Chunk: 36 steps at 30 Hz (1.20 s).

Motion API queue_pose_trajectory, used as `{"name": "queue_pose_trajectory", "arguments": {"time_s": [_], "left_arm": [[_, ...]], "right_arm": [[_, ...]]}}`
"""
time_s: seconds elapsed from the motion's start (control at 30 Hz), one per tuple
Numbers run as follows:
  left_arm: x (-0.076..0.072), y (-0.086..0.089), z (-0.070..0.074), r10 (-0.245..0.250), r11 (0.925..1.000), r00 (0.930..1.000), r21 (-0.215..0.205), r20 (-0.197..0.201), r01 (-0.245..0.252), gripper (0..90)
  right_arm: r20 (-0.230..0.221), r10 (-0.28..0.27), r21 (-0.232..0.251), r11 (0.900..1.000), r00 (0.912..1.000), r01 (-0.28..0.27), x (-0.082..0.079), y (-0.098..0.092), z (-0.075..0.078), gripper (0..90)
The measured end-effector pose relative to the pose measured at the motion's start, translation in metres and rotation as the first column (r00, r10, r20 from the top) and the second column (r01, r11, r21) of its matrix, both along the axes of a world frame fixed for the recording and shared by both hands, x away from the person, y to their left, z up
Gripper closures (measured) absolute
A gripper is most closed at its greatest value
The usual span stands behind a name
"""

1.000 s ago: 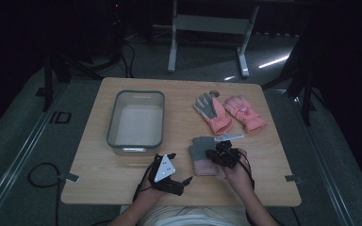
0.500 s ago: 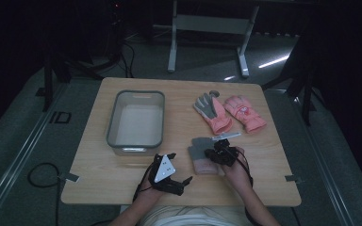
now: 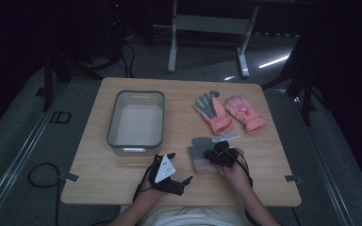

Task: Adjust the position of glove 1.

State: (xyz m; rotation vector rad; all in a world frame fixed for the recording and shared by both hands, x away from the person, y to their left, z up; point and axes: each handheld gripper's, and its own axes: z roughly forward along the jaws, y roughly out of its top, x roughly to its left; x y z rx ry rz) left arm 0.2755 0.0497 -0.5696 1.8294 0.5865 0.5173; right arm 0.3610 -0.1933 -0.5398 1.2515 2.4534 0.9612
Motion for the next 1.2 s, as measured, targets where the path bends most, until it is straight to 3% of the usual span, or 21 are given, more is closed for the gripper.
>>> {"name": "queue_pose_trajectory", "arguments": {"time_s": [0.13,0.27,0.3,0.33,0.43,0.53,0.63,0.7,0.77,0.8,0.83,0.87,0.93,0.97,1.0,1.03,1.07,1.1,1.13,1.17,1.2], "left_arm": [[0.002,-0.001,0.000,-0.001,0.9998,0.9999,-0.019,-0.011,0.000,0.0],[0.002,-0.003,0.003,-0.034,0.9991,0.9990,-0.028,-0.030,0.033,0.0],[0.003,-0.007,0.012,-0.046,0.9989,0.9984,0.009,-0.031,0.047,0.0],[0.004,-0.008,0.015,-0.047,0.9986,0.9982,0.024,-0.038,0.048,0.0],[0.010,-0.011,0.021,-0.034,0.9989,0.9973,0.029,-0.065,0.036,0.0],[0.019,-0.020,0.025,-0.044,0.9974,0.9912,0.052,-0.125,0.050,2.8],[0.030,-0.032,0.030,-0.113,0.9889,0.9759,0.074,-0.186,0.129,5.3],[0.036,-0.043,0.035,-0.143,0.9764,0.9698,0.132,-0.198,0.171,7.0],[0.040,-0.054,0.040,-0.159,0.9618,0.9715,0.194,-0.175,0.193,11.2],[0.041,-0.058,0.041,-0.194,0.9535,0.9672,0.200,-0.164,0.225,14.4],[0.041,-0.058,0.041,-0.194,0.9535,0.9672,0.200,-0.164,0.225,13.8],[0.044,-0.065,0.041,-0.244,0.9334,0.9593,0.234,-0.141,0.272,14.1],[0.044,-0.071,0.038,-0.278,0.9144,0.9566,0.281,-0.088,0.291,14.7],[0.046,-0.073,0.036,-0.299,0.9016,0.9503,0.300,-0.086,0.311,17.0],[0.046,-0.073,0.036,-0.299,0.9016,0.9503,0.300,-0.086,0.311,18.3],[0.047,-0.076,0.034,-0.318,0.8882,0.9435,0.319,-0.093,0.331,18.3],[0.047,-0.076,0.034,-0.318,0.8882,0.9435,0.319,-0.093,0.331,20.7],[0.049,-0.081,0.029,-0.344,0.8656,0.9341,0.353,-0.097,0.355,20.7],[0.050,-0.083,0.027,-0.346,0.8594,0.9337,0.368,-0.093,0.355,23.9],[0.052,-0.086,0.022,-0.353,0.8452,0.9314,0.397,-0.089,0.358,24.0],[0.053,-0.087,0.019,-0.349,0.8415,0.9333,0.410,-0.085,0.352,24.4]], "right_arm": [[0.007,0.005,-0.002,1.000,1.0000,-0.005,0.000,0.000,0.000,77.6],[0.005,0.009,-0.001,1.000,0.9999,-0.009,0.000,-0.001,0.001,75.4],[0.045,0.019,0.022,1.000,0.9988,-0.020,-0.002,-0.005,0.010,76.2],[0.056,0.013,0.034,0.999,0.9984,-0.015,-0.002,-0.008,0.013,75.8],[0.081,0.000,0.054,0.999,0.9967,-0.004,0.003,-0.020,0.028,73.3],[0.098,-0.005,0.047,0.999,0.9952,0.001,0.010,-0.030,0.040,70.7],[0.090,-0.006,0.048,0.999,0.9959,0.002,0.019,-0.037,0.047,68.8],[0.093,-0.011,0.047,0.999,0.9956,0.007,0.025,-0.039,0.050,68.8],[0.089,-0.013,0.053,0.999,0.9959,0.008,0.032,-0.038,0.051,69.1],[0.088,-0.011,0.059,0.998,0.9961,0.005,0.035,-0.037,0.051,69.3],[0.088,-0.011,0.059,0.998,0.9961,0.005,0.035,-0.037,0.051,69.3],[0.079,-0.008,0.058,0.998,0.9968,0.004,0.042,-0.033,0.048,69.3],[0.064,-0.011,0.051,0.999,0.9979,0.008,0.048,-0.030,0.043,67.6],[0.054,-0.012,0.053,0.999,0.9985,0.009,0.051,-0.029,0.040,66.4],[0.054,-0.012,0.053,0.999,0.9985,0.009,0.051,-0.029,0.040,66.4],[0.037,-0.011,0.052,0.999,0.9992,0.009,0.054,-0.028,0.036,65.3],[0.037,-0.011,0.052,0.999,0.9992,0.009,0.054,-0.028,0.036,65.3],[0.033,-0.010,0.048,0.999,0.9994,0.008,0.056,-0.027,0.031,64.3],[0.011,-0.004,0.032,0.999,0.9999,0.003,0.063,-0.028,0.019,61.9],[0.002,-0.004,0.030,1.000,1.0000,0.004,0.065,-0.029,0.015,61.4],[-0.006,-0.009,0.034,0.999,0.9999,0.009,0.067,-0.030,0.012,60.1]]}}
